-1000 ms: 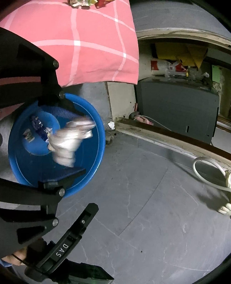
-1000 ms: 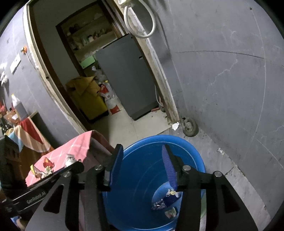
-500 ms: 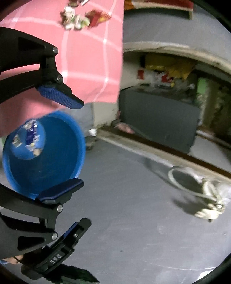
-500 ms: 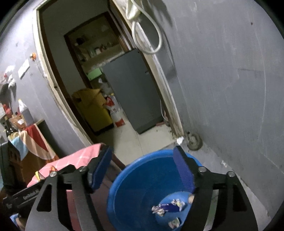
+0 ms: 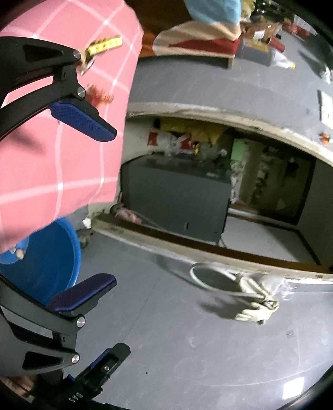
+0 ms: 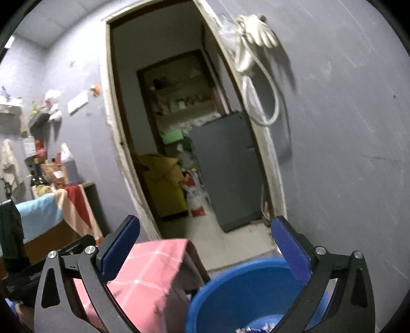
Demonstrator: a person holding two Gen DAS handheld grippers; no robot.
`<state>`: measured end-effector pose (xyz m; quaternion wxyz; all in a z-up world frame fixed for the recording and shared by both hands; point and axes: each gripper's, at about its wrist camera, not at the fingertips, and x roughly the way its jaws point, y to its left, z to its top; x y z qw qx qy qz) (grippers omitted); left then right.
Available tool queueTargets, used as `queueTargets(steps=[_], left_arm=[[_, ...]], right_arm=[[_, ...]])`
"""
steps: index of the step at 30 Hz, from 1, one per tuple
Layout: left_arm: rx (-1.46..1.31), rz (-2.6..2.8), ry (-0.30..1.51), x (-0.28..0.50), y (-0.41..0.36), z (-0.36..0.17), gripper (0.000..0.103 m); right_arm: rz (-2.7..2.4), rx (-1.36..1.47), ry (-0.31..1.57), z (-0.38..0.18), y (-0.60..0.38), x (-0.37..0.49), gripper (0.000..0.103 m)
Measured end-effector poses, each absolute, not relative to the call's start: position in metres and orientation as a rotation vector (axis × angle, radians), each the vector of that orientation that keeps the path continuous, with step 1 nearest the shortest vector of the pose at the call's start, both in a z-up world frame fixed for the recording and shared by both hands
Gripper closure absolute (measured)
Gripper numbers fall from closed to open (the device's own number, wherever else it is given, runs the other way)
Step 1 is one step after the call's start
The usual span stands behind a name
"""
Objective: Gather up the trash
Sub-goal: 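Bring both tools back over the remaining wrappers on the table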
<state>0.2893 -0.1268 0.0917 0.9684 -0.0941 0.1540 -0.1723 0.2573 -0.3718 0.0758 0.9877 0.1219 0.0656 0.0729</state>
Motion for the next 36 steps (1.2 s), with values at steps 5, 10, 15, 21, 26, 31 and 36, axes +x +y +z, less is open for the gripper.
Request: queueTargets(steps=[5,10,15,21,26,31,36], left_arm=[[-0.182,-0.296,0.26,0.28,-0.101,0.1,0.002],[-0.16,-0.24,0.21,0.266,-0.074,0.103,0.002],[-0.128,-0.186,0.166,0.256,-0.049,0.105,0.002],[-0.114,-0.129,0.137,0.245,-0.017,0.105,0.002],[-0.116,-0.081,0.142,0.243,0.011,0.103,0.002],[-0.11,-0.043,0.184,0.246,0.033,0.093,0.002],[-0.103,-0.018,0.267,0.257,0.049,0.078,0.002]], right_arm=[[0.194,0.192,0.065,0.087,-0.345,0.252,0.0],[0.231,0.146,0.023,0.092,-0.317,0.25,0.0],[0.273,0.102,-0.006,0.096,-0.286,0.249,0.0],[0.334,0.06,-0.018,0.097,-0.249,0.252,0.0],[0.376,0.014,-0.012,0.093,-0.221,0.254,0.0],[0.406,-0.015,0.042,0.083,-0.199,0.265,0.0],[0.411,-0.032,0.135,0.069,-0.183,0.282,0.0]])
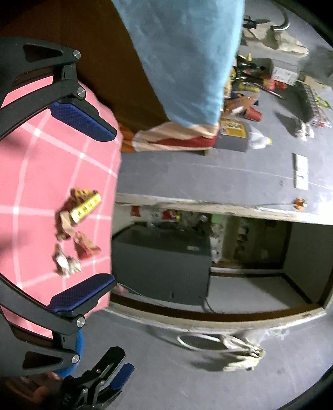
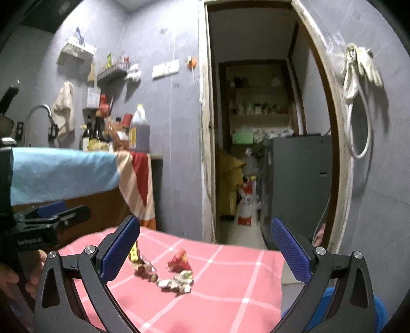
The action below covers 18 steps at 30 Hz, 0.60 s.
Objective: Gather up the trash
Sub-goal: 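Bring both tools back over the remaining wrappers on the table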
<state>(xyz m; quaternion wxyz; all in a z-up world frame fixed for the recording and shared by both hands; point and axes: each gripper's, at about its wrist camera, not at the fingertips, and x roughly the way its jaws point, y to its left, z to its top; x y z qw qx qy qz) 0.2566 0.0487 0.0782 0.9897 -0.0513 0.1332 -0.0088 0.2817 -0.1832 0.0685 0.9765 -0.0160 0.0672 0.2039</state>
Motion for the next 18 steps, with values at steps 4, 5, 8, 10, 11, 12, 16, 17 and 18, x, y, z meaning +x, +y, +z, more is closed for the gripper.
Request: queueTargets(steps=[4,5,8,10,11,12,16,17,18], left_arm=[[-0.116,-0.014,0.364,0.271,0.061,0.064,0.002],[-0.127,-0.015,0.391,0.274,0.064,0.06,0.002],[-0.162,-0.018,0.464,0.285,0.07,0.051,0.002],[-0.19,-0.021,0.502,0.292,0.072,0.046,0.002],[-0.207,-0.025,0.521,0.297,0.072,0.043,0.002],[-0.216,-0.025,0.536,0.3,0.072,0.041,0.002],[-0.253,-0.031,0.594,0.317,0.07,0.036,0.002],[-0.264,-0.035,0.606,0.322,0.07,0.034,0.003],[-0.272,-0.036,0.615,0.326,0.07,0.033,0.003]], right_arm=[[0.405,-0.019,0.212,0.057,-0.179,0.294,0.0],[0.402,-0.012,0.233,0.054,-0.179,0.298,0.0],[0.379,-0.002,0.282,0.048,-0.18,0.307,0.0],[0.359,-0.004,0.314,0.044,-0.18,0.313,0.0],[0.348,-0.004,0.332,0.042,-0.181,0.316,0.0],[0.341,-0.003,0.345,0.04,-0.181,0.318,0.0],[0.322,0.005,0.42,0.032,-0.183,0.331,0.0],[0.321,0.005,0.439,0.029,-0.183,0.335,0.0],[0.321,0.004,0.456,0.028,-0.182,0.337,0.0]])
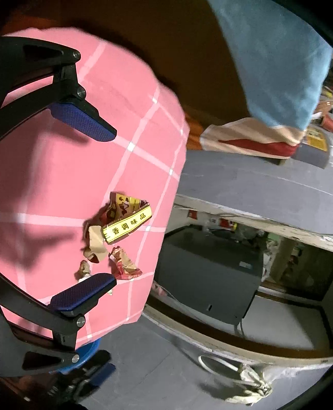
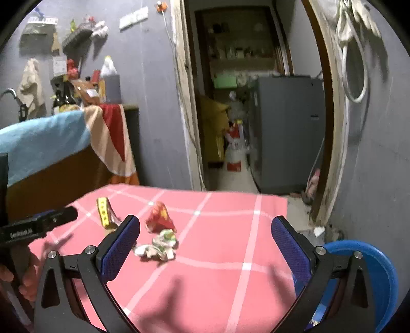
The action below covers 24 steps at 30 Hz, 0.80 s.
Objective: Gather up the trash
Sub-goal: 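Bring both tools back over the remaining wrappers on the table, then grasp the yellow-labelled wrapper with the left tool while the right grasps the white-green wrapper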
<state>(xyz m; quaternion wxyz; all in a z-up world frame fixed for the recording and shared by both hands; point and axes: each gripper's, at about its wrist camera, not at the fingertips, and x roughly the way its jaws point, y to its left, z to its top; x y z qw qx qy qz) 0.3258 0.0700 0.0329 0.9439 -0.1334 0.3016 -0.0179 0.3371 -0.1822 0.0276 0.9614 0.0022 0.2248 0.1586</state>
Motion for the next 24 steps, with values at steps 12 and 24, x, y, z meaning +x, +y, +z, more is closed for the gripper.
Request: queueTargets(steps=[12,24], left_arm=[[-0.39,-0.116,0.741,0.369,0.075,0.024,0.029],[-0.42,-0.142,0.827,0.378,0.079,0.013,0.054]], right_arm=[[0.433,-0.117,0.669,0.007,-0.137,0.37,0.016],[0.499,-0.177,0.775,-0.014,-0.105,0.388,0.053]])
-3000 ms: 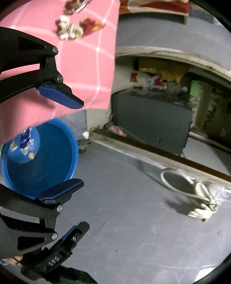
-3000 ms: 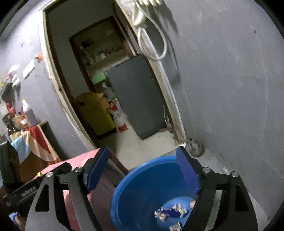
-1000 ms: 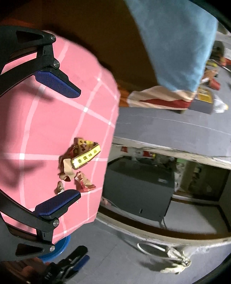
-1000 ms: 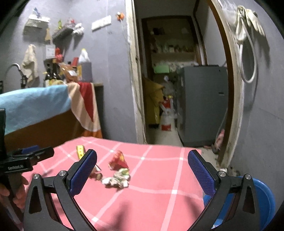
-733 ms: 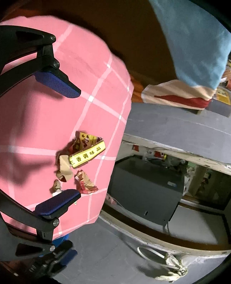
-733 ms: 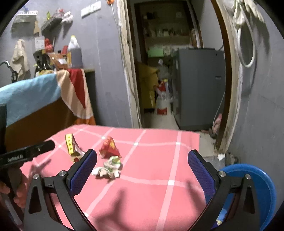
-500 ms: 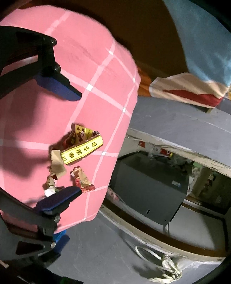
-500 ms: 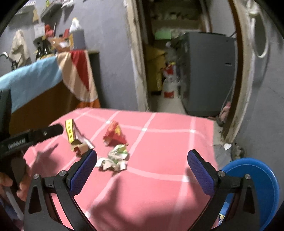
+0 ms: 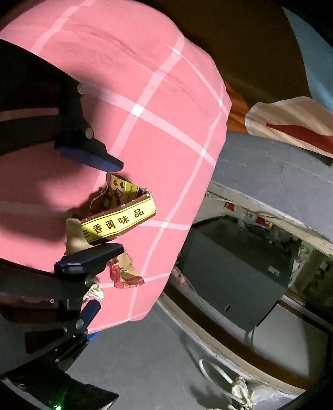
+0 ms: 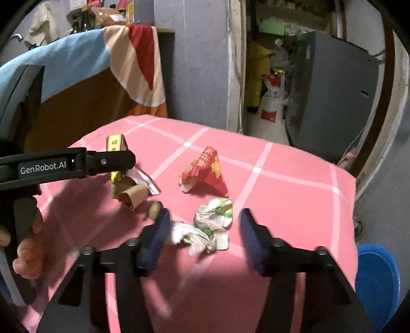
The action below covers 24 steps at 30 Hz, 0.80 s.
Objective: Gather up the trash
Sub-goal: 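Grasp the yellow-labelled wrapper with the left tool while the right grasps the white-green wrapper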
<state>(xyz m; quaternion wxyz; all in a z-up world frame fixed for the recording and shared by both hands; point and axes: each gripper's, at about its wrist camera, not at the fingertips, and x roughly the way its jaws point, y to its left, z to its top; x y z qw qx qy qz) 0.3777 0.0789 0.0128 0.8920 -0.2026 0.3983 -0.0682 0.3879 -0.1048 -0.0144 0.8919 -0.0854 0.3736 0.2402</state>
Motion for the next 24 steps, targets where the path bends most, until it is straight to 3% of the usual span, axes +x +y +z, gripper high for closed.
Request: queueTargets(steps=[7,14,24], left_arm=[[-0.417,-0.191,0.821,0.37,0.076,0.015,0.081],[-0.428,-0.175,0.815,0.36,0.079,0.016,0.083],[-0.452,-0.213,0.698,0.328,0.078,0.027,0.083]], right_arm=[[0.562,-0.11,0.837,-0.019,-0.112,0.394,0.059],[0.566,-0.118,0.834,-0.018,-0.113,0.388,0.076],[0.601,-0.075,0.728,-0.008,-0.128,0.368,0.079]])
